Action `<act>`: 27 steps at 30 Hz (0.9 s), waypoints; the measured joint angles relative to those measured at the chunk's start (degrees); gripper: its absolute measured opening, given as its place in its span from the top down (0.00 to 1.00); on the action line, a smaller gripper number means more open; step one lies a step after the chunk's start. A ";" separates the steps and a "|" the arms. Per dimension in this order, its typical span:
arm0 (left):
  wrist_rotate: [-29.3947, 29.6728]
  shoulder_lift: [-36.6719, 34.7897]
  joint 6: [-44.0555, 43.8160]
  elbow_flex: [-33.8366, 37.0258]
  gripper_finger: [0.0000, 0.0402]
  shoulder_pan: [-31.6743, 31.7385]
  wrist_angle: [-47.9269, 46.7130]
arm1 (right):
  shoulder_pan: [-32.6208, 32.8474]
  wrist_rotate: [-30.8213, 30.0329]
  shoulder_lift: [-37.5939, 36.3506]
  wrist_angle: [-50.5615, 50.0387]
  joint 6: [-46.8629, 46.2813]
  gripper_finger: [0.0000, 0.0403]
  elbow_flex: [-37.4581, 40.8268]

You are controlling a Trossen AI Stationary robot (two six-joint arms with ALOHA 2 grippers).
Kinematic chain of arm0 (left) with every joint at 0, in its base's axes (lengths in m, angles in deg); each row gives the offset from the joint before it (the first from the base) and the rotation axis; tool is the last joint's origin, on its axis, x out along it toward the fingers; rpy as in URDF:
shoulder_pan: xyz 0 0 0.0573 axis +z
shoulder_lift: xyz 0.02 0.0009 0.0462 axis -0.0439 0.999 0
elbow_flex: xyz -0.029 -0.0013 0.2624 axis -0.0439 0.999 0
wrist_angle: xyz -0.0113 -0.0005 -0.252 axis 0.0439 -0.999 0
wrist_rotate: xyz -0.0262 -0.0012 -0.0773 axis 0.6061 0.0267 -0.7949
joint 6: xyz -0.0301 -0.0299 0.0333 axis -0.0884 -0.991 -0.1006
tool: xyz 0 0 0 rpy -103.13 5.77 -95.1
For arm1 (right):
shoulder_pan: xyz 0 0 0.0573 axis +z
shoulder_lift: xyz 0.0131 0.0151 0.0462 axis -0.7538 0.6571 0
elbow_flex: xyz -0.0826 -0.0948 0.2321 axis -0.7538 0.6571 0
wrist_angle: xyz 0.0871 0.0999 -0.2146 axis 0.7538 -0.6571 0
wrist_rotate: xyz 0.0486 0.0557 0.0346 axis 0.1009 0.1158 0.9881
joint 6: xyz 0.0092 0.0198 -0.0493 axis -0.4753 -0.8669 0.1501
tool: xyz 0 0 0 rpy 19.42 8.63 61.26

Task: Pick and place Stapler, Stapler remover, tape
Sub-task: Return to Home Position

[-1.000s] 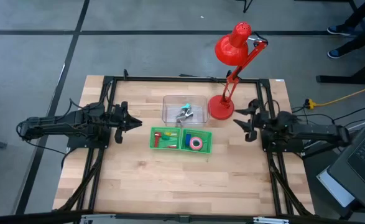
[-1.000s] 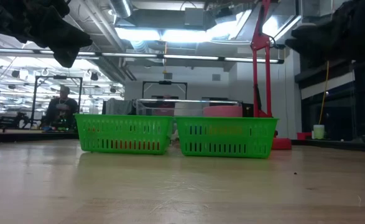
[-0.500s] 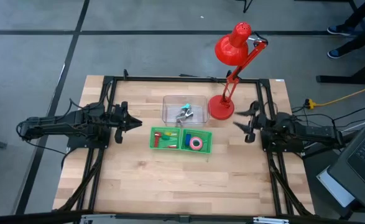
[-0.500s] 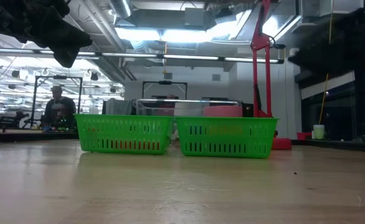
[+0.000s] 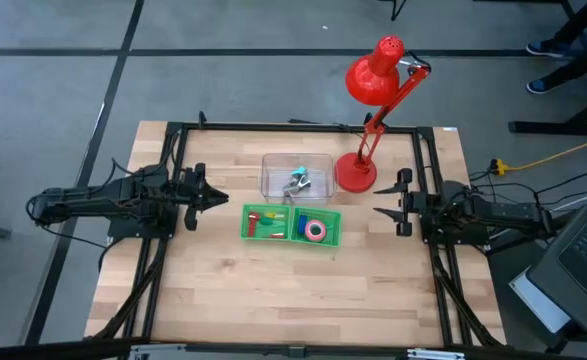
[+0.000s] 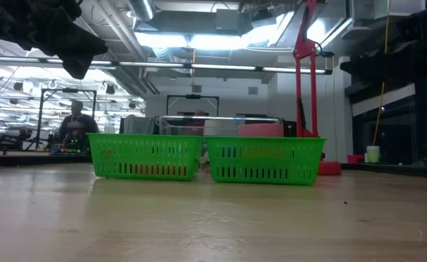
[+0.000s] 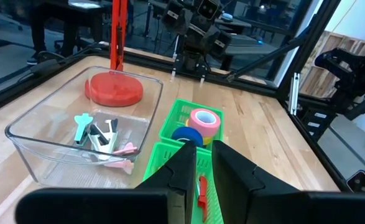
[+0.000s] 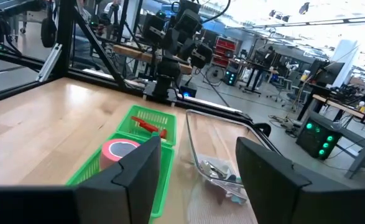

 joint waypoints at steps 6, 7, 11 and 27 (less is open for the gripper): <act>-0.01 -0.01 -0.01 0.00 0.88 0.01 0.00 | 0.00 -0.02 0.02 -0.01 0.00 0.48 0.00; 0.01 0.00 -0.01 0.00 0.88 0.01 0.00 | 0.00 -0.02 0.02 -0.01 0.00 0.48 0.00; -0.01 -0.01 0.00 0.00 0.88 0.01 0.00 | 0.00 0.00 0.02 0.00 0.00 0.48 0.00; 5.41 -8.64 -7.65 9.61 0.88 -0.05 11.04 | -0.02 -0.02 0.02 0.00 0.00 0.48 0.00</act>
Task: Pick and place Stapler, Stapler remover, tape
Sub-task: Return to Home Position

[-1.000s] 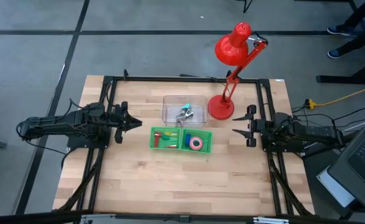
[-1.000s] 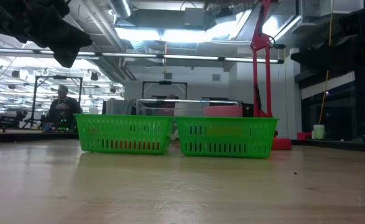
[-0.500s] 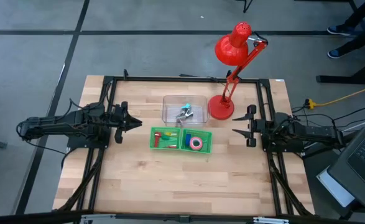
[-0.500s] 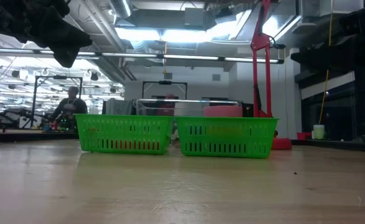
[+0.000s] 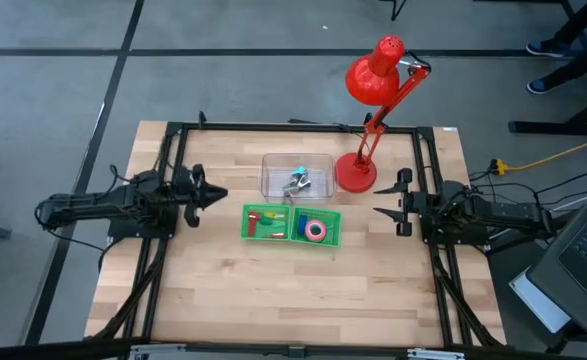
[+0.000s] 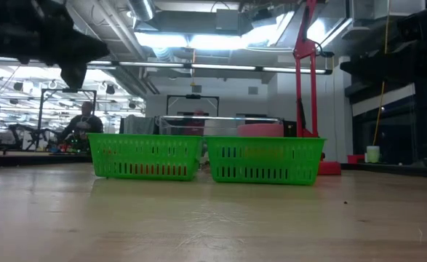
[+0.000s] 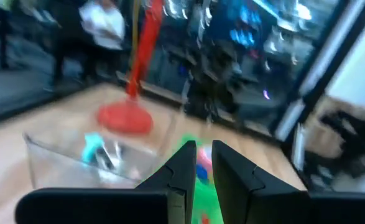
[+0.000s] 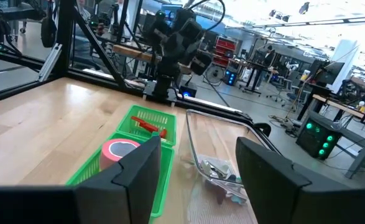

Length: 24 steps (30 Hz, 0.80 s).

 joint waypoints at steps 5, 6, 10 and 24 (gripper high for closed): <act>5.72 -1.06 10.90 0.51 0.88 0.00 1.82 | 0.00 0.00 0.00 -0.01 0.00 0.48 0.00; 6.56 -1.21 14.55 0.45 0.88 0.00 2.57 | 0.00 0.00 0.00 -0.01 0.00 0.48 0.00; 6.25 -3.39 24.24 0.57 0.88 -0.01 1.98 | 0.00 0.00 0.00 -0.02 0.00 0.48 0.00; 5.09 -8.35 28.22 6.04 0.88 0.00 9.80 | 0.01 -0.02 0.00 -0.01 0.00 0.48 0.00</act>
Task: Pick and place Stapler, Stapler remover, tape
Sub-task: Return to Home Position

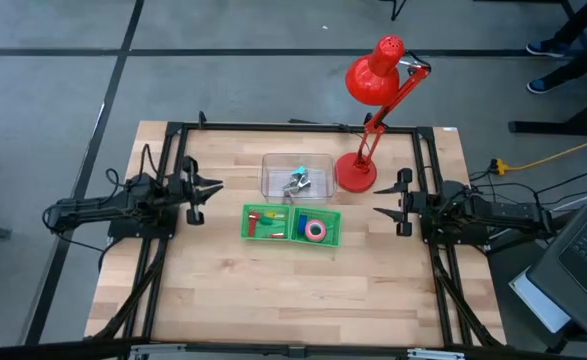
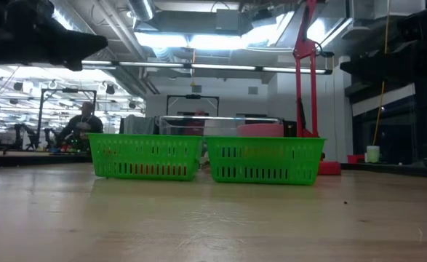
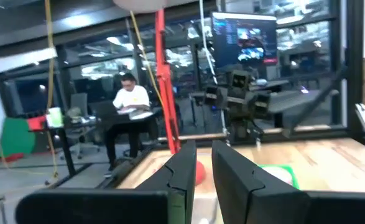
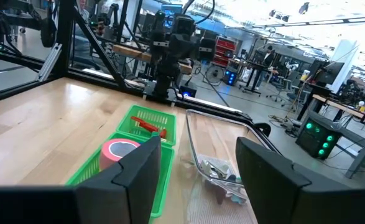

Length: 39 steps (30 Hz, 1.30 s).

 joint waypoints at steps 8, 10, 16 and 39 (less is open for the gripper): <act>-5.23 0.00 -1.61 -0.01 0.88 -0.87 -10.31 | -0.01 0.00 0.02 -0.01 0.00 0.48 0.00; -5.30 -0.04 -1.51 0.01 0.88 -1.82 -10.25 | 0.00 0.00 0.02 0.01 0.00 0.48 0.00; -4.89 -0.02 -1.60 -0.01 0.87 -2.91 -8.77 | -0.01 0.00 0.00 0.00 0.00 0.48 0.00; -4.44 0.52 -1.60 0.01 0.87 -3.13 -10.52 | 0.01 0.00 0.02 -0.02 0.00 0.48 0.00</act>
